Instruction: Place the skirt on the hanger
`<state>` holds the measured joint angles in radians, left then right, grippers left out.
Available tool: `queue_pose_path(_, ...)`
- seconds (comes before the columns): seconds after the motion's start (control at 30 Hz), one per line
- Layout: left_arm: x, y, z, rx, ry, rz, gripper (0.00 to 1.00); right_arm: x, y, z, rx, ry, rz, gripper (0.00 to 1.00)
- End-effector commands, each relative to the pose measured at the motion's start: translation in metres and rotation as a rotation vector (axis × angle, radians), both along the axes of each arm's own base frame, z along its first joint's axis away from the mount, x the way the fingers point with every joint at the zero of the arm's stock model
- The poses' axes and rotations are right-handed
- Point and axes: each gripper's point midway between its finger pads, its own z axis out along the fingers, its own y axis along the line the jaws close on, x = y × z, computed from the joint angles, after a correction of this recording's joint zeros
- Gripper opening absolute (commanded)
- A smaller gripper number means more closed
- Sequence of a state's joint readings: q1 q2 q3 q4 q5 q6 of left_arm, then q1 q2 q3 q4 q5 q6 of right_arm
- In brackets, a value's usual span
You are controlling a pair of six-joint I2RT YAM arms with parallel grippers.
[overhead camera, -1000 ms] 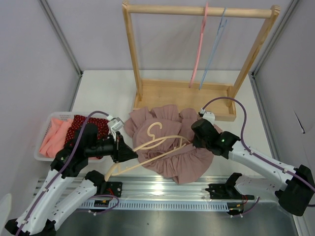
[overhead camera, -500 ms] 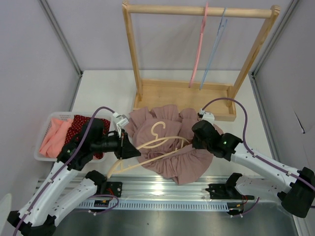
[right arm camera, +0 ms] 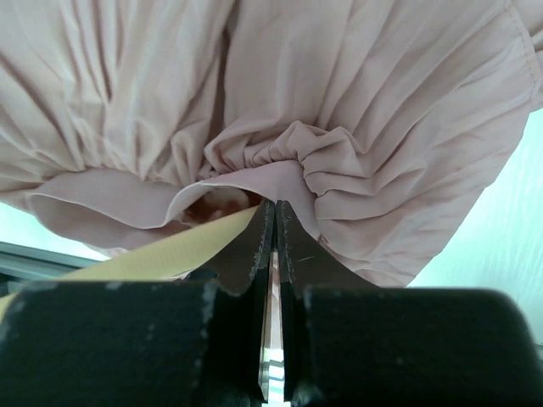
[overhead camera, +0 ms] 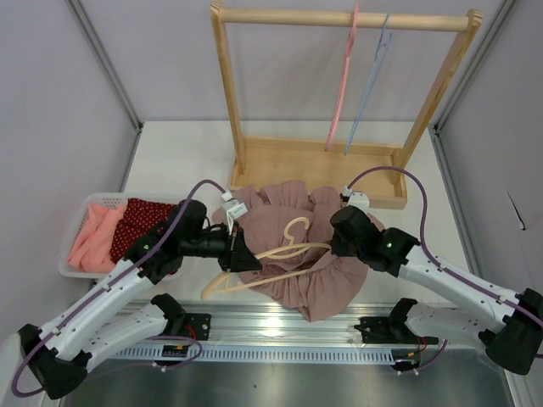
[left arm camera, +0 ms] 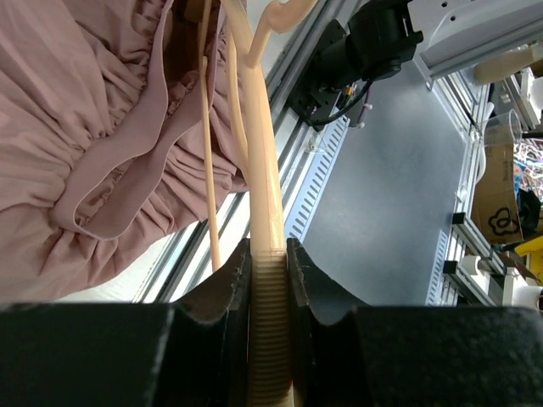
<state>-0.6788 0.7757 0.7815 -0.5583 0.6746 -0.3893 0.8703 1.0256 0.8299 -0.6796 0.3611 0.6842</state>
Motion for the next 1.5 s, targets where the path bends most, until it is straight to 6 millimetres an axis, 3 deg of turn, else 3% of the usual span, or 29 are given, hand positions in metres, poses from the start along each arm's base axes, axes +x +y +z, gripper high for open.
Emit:
queue_pose_path(0.0, 0.009, -0.020, 0.019, -0.092, -0.057, -0.011, 0.00, 0.007, 0.008, 0.029, 0.042, -0.061, -0.002, 0.00)
queue_pose_path(0.2, 0.016, -0.037, 0.007, -0.096, -0.040, -0.011, 0.00, 0.002, 0.007, 0.034, 0.037, -0.066, -0.001, 0.00)
queue_pose_path(0.33, 0.038, -0.043, -0.001, -0.065, -0.055, 0.069, 0.00, -0.002, 0.007, 0.037, 0.044, -0.069, -0.004, 0.00)
queue_pose_path(0.53, 0.053, -0.049, 0.010, -0.086, -0.111, 0.102, 0.00, -0.007, 0.008, 0.044, 0.048, -0.071, -0.002, 0.00)
queue_pose_path(0.67, 0.055, -0.065, 0.003, -0.116, -0.069, 0.051, 0.00, -0.008, 0.007, 0.050, 0.035, -0.080, -0.005, 0.00)
queue_pose_path(0.9, 0.053, -0.085, -0.010, -0.164, -0.038, -0.032, 0.00, -0.009, 0.007, 0.043, 0.022, -0.067, -0.008, 0.00)
queue_pose_path(1.27, 0.055, -0.096, -0.046, -0.105, 0.008, -0.057, 0.00, -0.007, 0.005, 0.019, -0.043, -0.044, -0.012, 0.00)
queue_pose_path(1.47, 0.060, -0.096, -0.065, -0.040, 0.036, -0.033, 0.00, -0.003, 0.012, 0.024, -0.020, -0.073, 0.014, 0.20)
